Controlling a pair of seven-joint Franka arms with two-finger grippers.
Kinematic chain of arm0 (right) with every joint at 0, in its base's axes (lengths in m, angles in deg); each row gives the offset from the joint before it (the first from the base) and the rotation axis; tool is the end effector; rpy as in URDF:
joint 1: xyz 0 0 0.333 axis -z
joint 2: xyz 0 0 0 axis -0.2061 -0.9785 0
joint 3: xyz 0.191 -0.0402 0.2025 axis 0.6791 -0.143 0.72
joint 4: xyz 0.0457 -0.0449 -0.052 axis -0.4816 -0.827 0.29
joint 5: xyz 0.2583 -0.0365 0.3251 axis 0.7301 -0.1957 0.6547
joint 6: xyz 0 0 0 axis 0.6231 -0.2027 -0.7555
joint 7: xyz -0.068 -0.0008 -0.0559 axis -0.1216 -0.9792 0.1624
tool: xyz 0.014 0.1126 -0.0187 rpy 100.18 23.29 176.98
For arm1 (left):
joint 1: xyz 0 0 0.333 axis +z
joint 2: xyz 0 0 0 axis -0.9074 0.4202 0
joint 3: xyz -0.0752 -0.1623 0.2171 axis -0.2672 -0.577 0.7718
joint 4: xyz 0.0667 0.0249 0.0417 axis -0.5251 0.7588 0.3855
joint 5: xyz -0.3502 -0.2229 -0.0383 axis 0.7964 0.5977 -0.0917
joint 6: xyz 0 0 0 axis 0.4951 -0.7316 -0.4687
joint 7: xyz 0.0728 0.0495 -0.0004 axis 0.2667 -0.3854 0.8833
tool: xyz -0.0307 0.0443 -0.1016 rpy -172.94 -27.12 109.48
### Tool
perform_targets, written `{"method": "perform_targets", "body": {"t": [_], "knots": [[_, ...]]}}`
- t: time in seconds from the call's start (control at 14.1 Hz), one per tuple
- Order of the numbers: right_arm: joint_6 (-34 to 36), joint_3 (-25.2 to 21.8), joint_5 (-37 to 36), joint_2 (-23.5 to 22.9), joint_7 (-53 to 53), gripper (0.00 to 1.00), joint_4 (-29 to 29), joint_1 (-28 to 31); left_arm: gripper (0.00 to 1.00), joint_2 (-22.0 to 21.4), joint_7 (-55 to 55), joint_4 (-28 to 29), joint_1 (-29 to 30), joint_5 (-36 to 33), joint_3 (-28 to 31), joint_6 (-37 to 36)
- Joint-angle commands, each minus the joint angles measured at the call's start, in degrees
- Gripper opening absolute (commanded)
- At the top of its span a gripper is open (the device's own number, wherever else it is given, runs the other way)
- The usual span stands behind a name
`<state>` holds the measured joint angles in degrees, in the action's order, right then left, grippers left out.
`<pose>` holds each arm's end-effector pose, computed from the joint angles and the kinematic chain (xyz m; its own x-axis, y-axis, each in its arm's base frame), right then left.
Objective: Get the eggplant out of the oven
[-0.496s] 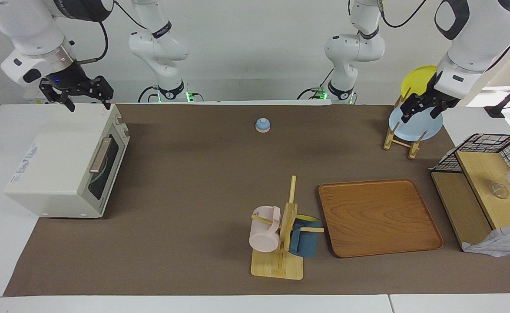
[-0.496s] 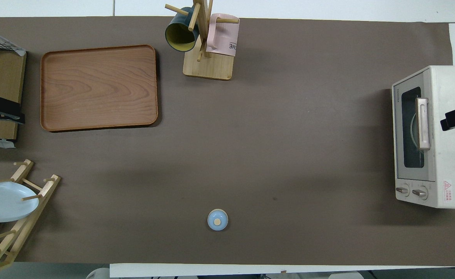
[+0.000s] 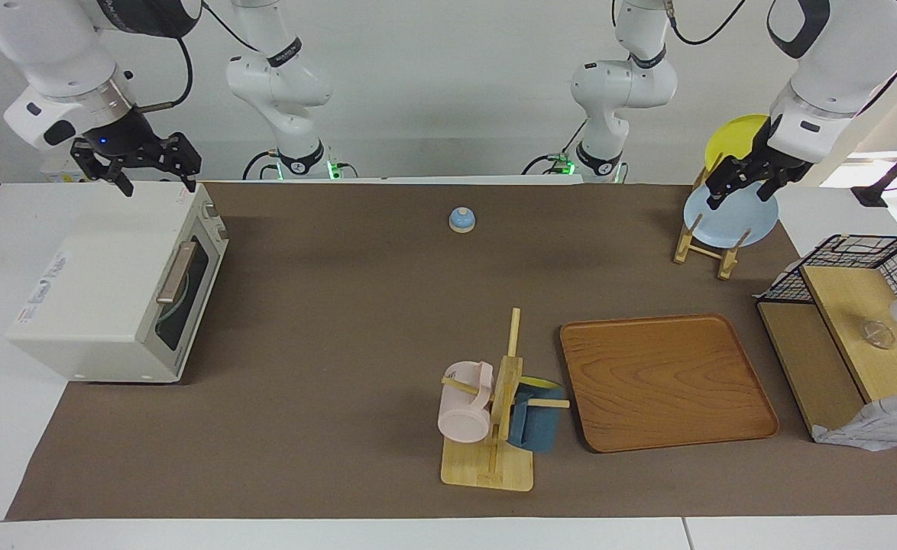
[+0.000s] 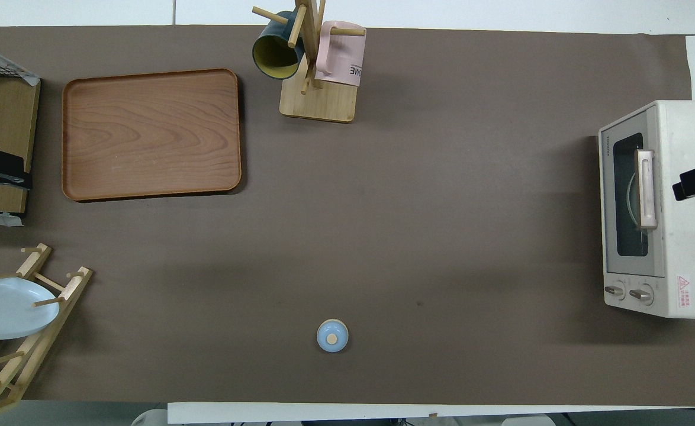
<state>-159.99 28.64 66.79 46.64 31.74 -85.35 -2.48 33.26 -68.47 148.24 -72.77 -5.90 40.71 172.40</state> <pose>0.5472 -0.0575 0.5887 0.9793 0.1647 -0.1175 0.1680 -0.9856 0.0188 0.5424 -0.0375 0.5779 0.9960 0.0753 -0.0491 0.0749 -0.9971 -0.0114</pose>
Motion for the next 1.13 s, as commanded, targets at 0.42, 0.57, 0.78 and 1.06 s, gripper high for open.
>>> {"method": "perform_targets", "body": {"t": [0.42, 0.57, 0.78, 1.06], "knots": [[-18.3, 0.1, -3.5, -1.1, 1.4, 0.00, -15.4, 0.8, 1.00, -0.6, 0.4, -0.2, 1.0, 0.8, -0.7, -1.4], [-19.7, 0.1, -5.4, -2.4, 1.9, 0.00, -16.7, 1.4, 1.00, -0.6, 0.4, -0.1, 1.0, 0.8, -0.7, -1.5], [-23.1, 0.0, -7.1, -2.6, 1.8, 0.00, -19.3, 2.0, 1.00, -0.7, 0.5, -0.1, 0.9, 0.8, -0.7, -1.5], [-30.5, 0.2, -7.1, -4.2, 1.4, 0.00, -23.7, 1.1, 1.00, -0.7, 0.5, -0.1, 1.0, 0.8, -0.7, -1.4]]}}
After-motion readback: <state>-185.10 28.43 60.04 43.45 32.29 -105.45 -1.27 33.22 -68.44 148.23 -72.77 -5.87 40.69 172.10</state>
